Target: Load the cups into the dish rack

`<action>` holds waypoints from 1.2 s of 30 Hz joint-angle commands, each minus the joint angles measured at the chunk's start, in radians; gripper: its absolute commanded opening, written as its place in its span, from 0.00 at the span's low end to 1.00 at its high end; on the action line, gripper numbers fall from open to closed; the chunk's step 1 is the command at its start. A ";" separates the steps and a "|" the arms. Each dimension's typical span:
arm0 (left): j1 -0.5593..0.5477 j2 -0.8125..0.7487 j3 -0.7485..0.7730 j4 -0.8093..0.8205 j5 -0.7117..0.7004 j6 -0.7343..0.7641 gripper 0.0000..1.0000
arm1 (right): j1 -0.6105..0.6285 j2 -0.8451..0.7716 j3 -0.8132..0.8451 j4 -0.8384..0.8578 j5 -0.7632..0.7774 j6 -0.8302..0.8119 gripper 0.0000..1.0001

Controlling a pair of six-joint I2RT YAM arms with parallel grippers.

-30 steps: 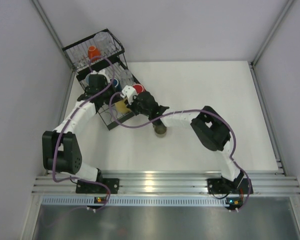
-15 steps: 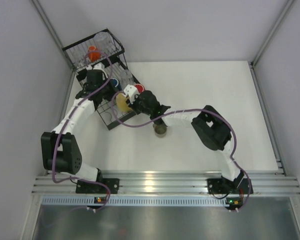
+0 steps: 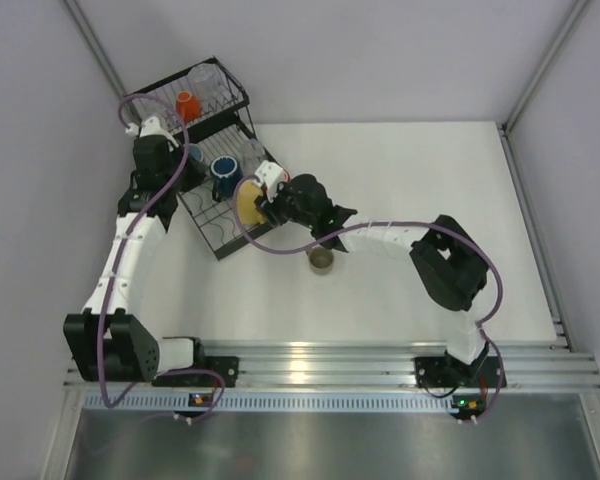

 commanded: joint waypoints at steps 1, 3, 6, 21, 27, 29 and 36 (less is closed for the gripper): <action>-0.002 -0.068 0.019 0.001 0.066 0.027 0.08 | -0.010 -0.132 -0.027 -0.001 -0.011 0.041 0.44; 0.000 -0.081 -0.013 -0.005 0.153 0.040 0.09 | -0.010 -0.202 -0.079 -0.025 0.021 0.079 0.44; -0.002 -0.106 -0.060 -0.010 0.222 0.050 0.09 | -0.009 -0.272 -0.132 -0.127 0.107 0.135 0.43; -0.158 -0.218 -0.248 -0.011 0.315 0.023 0.15 | 0.004 -0.433 -0.299 -0.570 0.183 0.429 0.44; -0.129 -0.256 -0.286 -0.023 0.250 0.017 0.18 | 0.059 -0.369 -0.274 -0.579 0.222 0.420 0.48; -0.117 -0.256 -0.303 -0.022 0.270 0.009 0.18 | 0.073 -0.336 -0.267 -0.591 0.238 0.414 0.48; -0.065 -0.275 -0.324 -0.022 0.328 0.021 0.19 | 0.108 -0.283 -0.248 -0.604 0.248 0.426 0.43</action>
